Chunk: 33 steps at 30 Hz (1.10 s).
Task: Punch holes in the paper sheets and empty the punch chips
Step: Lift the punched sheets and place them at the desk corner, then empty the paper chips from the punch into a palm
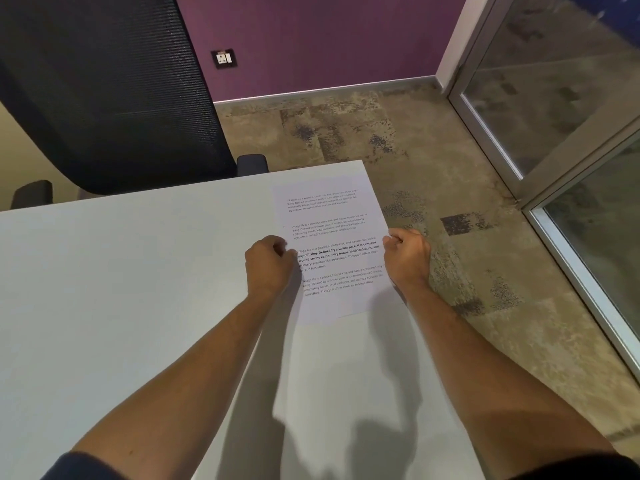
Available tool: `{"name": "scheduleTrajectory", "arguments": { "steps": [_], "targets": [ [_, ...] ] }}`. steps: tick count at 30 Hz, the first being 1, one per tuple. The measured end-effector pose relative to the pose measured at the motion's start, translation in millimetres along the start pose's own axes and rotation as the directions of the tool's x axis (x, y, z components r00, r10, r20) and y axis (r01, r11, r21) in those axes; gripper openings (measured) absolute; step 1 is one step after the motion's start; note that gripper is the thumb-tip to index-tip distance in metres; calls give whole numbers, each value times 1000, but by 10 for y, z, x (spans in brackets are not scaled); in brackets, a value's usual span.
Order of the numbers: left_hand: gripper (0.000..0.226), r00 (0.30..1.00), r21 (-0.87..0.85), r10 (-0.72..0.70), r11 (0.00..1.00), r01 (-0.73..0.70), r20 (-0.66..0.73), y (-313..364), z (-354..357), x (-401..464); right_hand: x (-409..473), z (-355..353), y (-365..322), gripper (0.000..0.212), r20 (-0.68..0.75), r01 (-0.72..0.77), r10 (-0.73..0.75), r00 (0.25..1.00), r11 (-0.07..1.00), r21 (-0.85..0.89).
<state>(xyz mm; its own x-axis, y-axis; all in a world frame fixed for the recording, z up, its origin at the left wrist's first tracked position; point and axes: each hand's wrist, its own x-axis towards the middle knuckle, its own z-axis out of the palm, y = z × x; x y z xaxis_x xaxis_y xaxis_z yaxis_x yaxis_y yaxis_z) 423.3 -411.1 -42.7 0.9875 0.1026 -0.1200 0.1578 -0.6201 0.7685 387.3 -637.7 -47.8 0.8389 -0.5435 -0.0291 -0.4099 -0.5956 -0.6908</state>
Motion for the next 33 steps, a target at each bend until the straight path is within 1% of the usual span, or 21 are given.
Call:
{"name": "scheduleTrajectory", "arguments": {
  "steps": [2, 5, 7, 11, 17, 22, 27, 30, 33],
  "targets": [
    [16, 999, -36, 23, 999, -24, -31, -23, -52, -57, -82, -6, -24, 25, -36, 14, -14, 999, 1000, 14],
    [18, 997, -48, 72, 996, -74, -31, -72, -151, -203, -273, -7, -74, 25, -45, 19, -15, 999, 996, 84],
    [18, 997, -47, 71, 996, -71, -10, -131, -242, -308, -430, 14, -103, 22, -12, 9, -7, 1000, 991, 135],
    [16, 998, -47, 61, 997, -61, 5, -276, -508, -577, -852, 63, -228, 21, 72, -5, -8, 997, 983, 182],
    [18, 998, -19, 43, 999, -42, 39, -502, -1022, -1153, -1648, 103, -449, 22, 165, 47, -71, 984, 989, 141],
    [19, 1000, -30, -5, 1000, 6, 28, -730, -1497, -1679, -2342, 37, -662, 23, 257, 51, -82, 963, 991, 124],
    [19, 998, -14, -59, 998, 59, 3, -1041, -1982, -2171, -3037, 46, -848, 25, 311, 58, -97, 945, 989, 133],
    [19, 995, 19, -95, 995, 95, -3, -1284, -2282, -2441, -3435, 123, -907, 24, 330, 64, -103, 938, 990, 127],
    [21, 993, 93, -116, 989, 116, -12, -1526, -2578, -2722, -3826, 217, -954, 24, 359, 51, -86, 929, 993, 108]
  ]
}}
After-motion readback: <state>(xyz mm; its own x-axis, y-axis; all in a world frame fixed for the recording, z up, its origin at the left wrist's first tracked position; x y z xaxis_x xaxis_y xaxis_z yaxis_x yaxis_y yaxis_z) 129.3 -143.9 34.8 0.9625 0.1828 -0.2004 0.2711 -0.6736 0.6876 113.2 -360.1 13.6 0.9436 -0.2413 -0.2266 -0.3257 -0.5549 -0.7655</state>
